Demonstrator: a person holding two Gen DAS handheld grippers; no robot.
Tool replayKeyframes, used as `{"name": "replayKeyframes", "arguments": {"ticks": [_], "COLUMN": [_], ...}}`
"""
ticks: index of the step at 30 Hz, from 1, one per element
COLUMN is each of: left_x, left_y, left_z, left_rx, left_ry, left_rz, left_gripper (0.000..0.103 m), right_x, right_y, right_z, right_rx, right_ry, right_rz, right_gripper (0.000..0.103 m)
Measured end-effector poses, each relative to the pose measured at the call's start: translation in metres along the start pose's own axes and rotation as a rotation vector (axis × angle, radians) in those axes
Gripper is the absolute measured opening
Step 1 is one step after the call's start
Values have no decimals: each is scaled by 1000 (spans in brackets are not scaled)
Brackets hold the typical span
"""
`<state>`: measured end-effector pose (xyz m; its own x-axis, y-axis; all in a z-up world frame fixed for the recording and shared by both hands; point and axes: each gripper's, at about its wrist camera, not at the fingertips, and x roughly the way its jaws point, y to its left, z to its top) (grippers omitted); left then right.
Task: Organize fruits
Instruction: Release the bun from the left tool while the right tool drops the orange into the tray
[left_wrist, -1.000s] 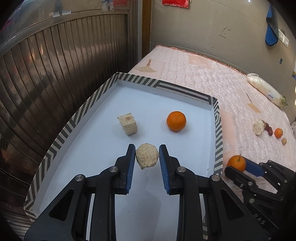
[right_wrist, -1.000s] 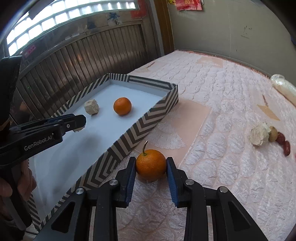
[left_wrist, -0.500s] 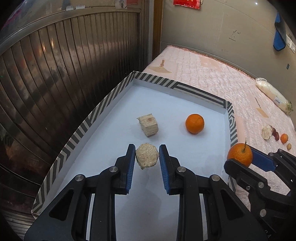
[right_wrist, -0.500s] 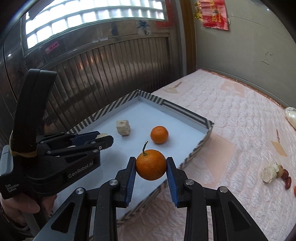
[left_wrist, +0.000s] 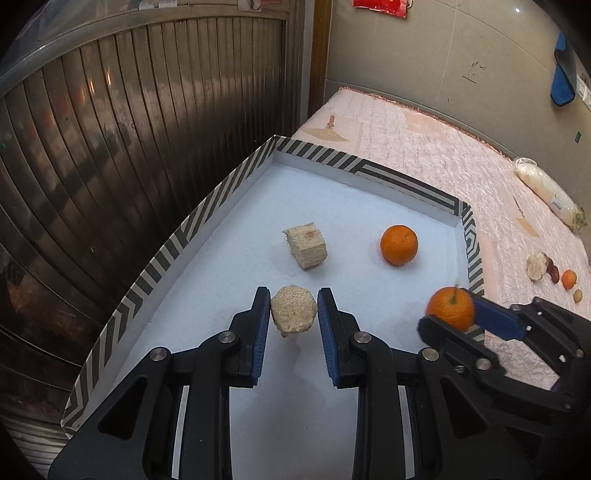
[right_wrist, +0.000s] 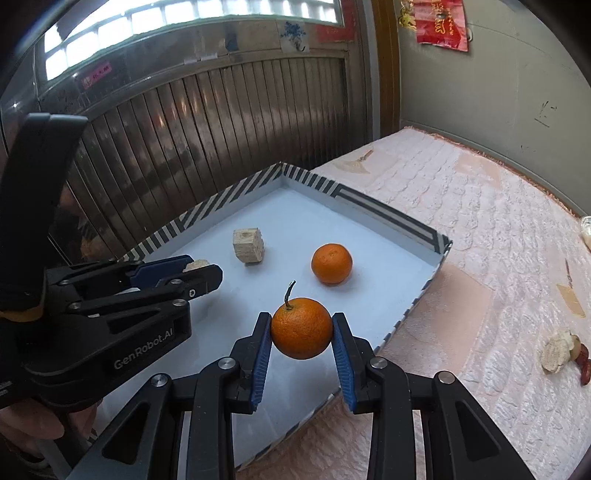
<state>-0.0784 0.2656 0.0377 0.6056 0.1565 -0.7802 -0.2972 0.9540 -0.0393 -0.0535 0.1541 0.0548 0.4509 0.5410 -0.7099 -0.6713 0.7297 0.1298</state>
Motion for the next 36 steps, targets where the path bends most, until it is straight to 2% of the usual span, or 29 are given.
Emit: {"name": "replayKeyframes", "arguments": {"ticks": [5, 17, 18, 19, 21, 24, 29, 36], "left_x": [2, 6, 6, 5, 1, -6, -15, -28], "left_y": [1, 2, 1, 1, 1, -2, -12, -31], "left_z": [0, 2, 2, 2, 2, 1, -1, 0], "left_rx": [-6, -3, -1, 1, -6, 1, 21, 36], "left_ry": [14, 27, 24, 20, 1, -26, -46, -76], "left_rz": [2, 26, 29, 30, 18, 27, 29, 3], "left_gripper": [26, 28, 34, 48, 66, 67, 67, 67], "right_x": [16, 26, 24, 23, 18, 7, -13, -41], "right_y": [5, 20, 18, 18, 16, 12, 6, -15], "right_z": [-1, 0, 0, -1, -2, -4, -7, -19], "right_rx": [-24, -106, -98, -92, -83, -74, -46, 10], "right_ry": [29, 56, 55, 53, 42, 22, -19, -49], "right_rz": [-14, -53, -46, -43, -40, -50, -64, -130], "right_gripper": [31, 32, 33, 34, 37, 43, 44, 46]}}
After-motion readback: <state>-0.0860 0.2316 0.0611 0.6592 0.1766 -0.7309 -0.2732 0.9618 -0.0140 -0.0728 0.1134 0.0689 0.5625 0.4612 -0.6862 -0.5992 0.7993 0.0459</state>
